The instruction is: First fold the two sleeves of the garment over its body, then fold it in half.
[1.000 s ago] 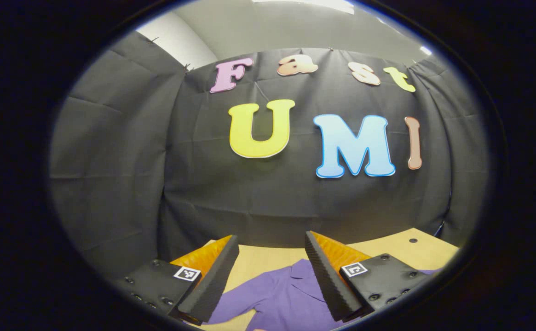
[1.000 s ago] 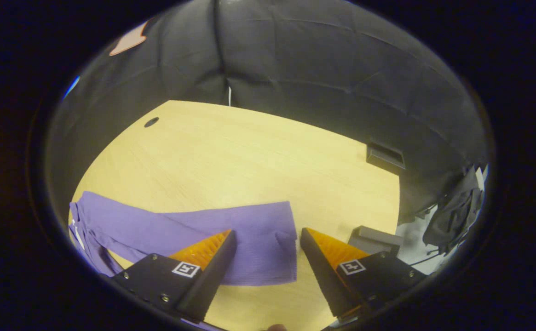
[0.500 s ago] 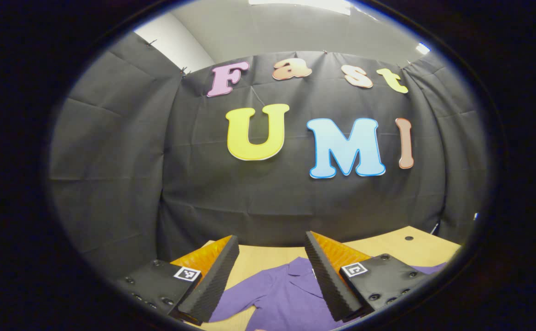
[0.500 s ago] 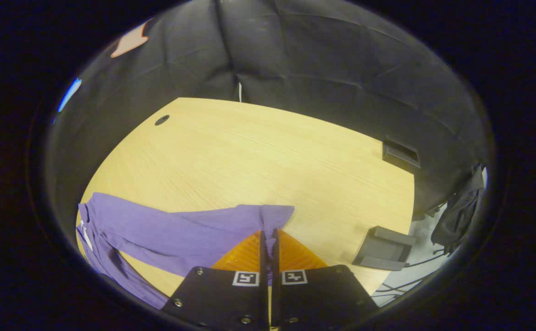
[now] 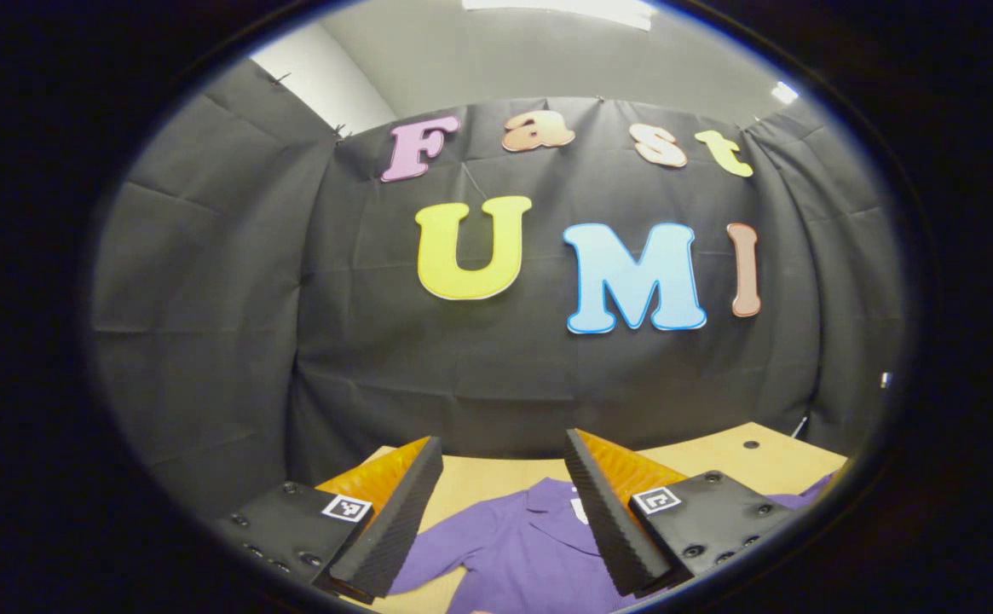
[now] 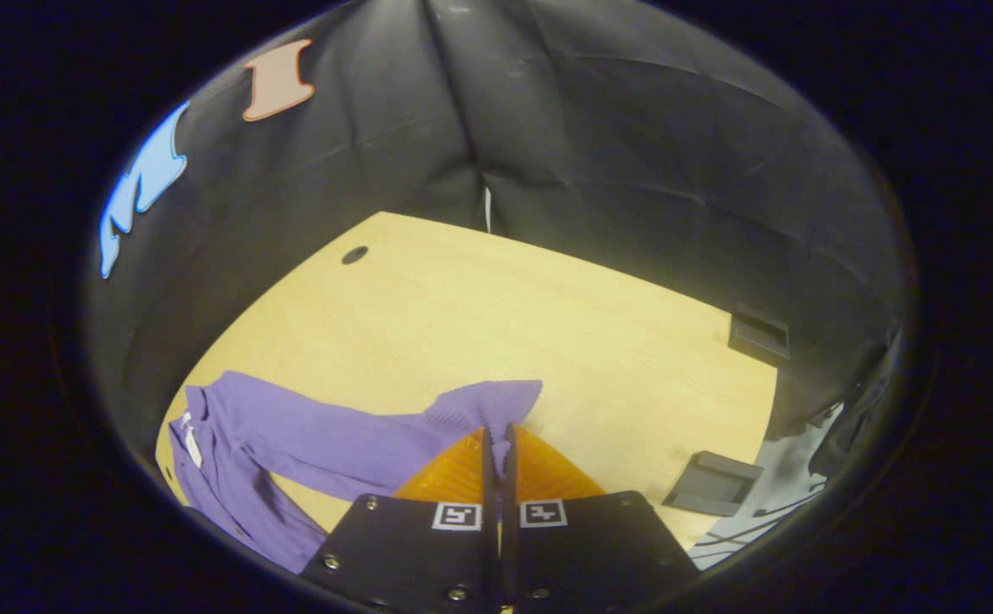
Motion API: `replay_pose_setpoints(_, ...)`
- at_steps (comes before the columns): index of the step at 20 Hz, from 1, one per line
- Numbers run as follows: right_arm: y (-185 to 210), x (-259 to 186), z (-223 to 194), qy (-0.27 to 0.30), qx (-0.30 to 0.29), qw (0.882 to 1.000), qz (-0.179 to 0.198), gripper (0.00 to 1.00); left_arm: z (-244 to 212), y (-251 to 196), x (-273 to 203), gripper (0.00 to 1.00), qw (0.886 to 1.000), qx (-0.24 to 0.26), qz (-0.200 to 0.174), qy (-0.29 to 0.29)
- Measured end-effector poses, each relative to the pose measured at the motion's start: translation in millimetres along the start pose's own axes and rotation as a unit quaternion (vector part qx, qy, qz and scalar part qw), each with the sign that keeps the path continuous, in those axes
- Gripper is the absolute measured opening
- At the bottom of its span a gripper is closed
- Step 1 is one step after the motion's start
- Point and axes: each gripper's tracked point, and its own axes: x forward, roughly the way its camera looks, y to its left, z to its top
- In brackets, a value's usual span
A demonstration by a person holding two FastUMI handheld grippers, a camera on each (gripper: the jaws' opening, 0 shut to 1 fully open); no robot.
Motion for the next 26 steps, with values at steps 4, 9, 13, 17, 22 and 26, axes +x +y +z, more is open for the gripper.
replay_pose_setpoints(4, 54.5, -18.2, 39.5, -0.036, 0.001, 0.997, 0.065, 0.02, 2.2, 0.4, -6.9, 1.0, 1.0, 0.005, 0.006, 0.0)
replay_pose_setpoints(9, 166.7, -51.5, 88.9, -0.077, -0.035, 0.982, 0.17, 0.02, 12.2, 0.7, -21.7, 1.0, 1.0, 0.009, 0.01, -0.01)
replay_pose_setpoints(13, 282.9, -91.6, 89.5, -0.098, -0.09, 0.952, 0.274, 0.05, 14.9, 12.9, -30.5, 1.0, 1.0, -0.002, 0.027, -0.011)
replay_pose_setpoints(17, 375.6, -127.5, 61.6, -0.105, -0.157, 0.914, 0.359, 0.02, 9.4, 32.4, -36.1, 1.0, 0.999, -0.002, 0.053, -0.006)
replay_pose_setpoints(22, 435.8, -150.9, 23.4, -0.088, -0.203, 0.879, 0.422, 0.02, -0.2, 49.9, -33.8, 1.0, 0.997, -0.005, 0.072, 0.002)
replay_pose_setpoints(26, 476.0, -162.1, -29.7, -0.047, -0.231, 0.853, 0.465, 0.02, -6.4, 60.6, -32.9, 1.0, 0.997, -0.005, 0.08, 0.003)
